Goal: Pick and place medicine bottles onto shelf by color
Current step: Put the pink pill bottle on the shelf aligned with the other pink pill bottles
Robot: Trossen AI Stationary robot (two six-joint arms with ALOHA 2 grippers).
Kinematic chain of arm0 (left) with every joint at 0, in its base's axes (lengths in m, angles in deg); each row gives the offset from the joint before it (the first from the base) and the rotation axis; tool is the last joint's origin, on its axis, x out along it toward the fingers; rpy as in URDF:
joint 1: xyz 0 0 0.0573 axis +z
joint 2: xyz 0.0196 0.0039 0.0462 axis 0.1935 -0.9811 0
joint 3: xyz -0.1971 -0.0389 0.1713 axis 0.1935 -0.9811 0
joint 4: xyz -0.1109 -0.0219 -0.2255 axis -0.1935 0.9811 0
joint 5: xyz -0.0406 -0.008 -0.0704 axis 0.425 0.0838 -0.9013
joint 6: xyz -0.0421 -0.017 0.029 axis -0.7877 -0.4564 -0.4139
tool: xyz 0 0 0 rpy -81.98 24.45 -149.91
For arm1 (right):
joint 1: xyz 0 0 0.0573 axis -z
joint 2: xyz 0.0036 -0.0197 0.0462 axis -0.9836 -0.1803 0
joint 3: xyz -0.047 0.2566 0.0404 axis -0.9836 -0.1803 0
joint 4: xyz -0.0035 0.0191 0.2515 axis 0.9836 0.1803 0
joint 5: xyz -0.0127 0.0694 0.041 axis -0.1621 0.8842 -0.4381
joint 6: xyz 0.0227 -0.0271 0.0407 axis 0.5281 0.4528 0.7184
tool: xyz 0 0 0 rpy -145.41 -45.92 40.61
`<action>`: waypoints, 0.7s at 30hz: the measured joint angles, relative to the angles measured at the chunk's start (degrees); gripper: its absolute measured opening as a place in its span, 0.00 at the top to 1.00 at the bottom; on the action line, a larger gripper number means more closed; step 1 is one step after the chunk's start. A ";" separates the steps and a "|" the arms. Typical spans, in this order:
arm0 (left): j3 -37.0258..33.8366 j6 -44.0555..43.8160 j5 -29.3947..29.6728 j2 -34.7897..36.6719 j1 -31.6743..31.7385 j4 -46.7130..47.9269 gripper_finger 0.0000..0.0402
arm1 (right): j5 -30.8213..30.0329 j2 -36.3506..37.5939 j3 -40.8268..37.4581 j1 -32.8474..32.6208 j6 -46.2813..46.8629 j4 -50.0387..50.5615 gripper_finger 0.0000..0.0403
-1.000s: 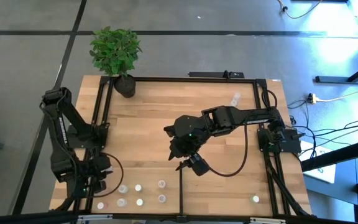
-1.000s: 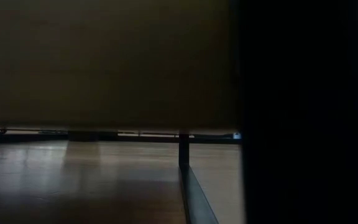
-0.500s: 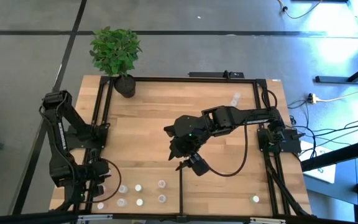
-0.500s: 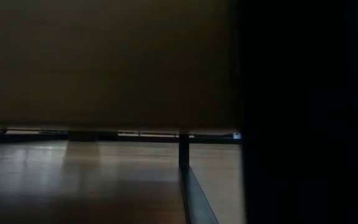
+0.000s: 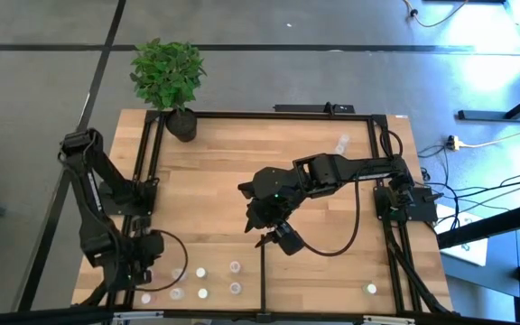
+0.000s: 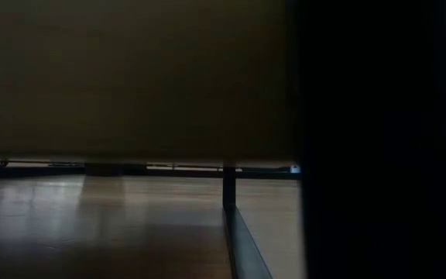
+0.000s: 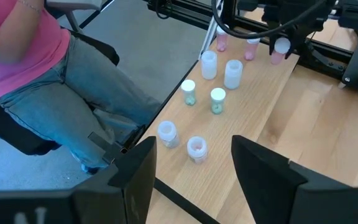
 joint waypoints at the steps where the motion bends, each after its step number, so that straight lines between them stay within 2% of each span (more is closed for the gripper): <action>1: 0.00 1.21 -0.87 0.67 0.50 -0.25 0.75 | 0.01 0.00 0.00 0.01 0.00 0.00 0.48; 8: 0.00 8.22 -3.30 3.20 3.06 -0.30 0.75 | 0.01 0.00 0.00 0.00 0.00 0.00 0.48; 15: 0.00 13.66 -9.92 3.17 6.98 -0.32 0.75 | 0.01 0.00 0.00 0.00 0.01 -0.01 0.48; 21: 0.00 16.20 -10.54 3.19 9.87 -0.97 0.75 | 0.01 0.00 0.00 0.00 0.00 0.00 0.48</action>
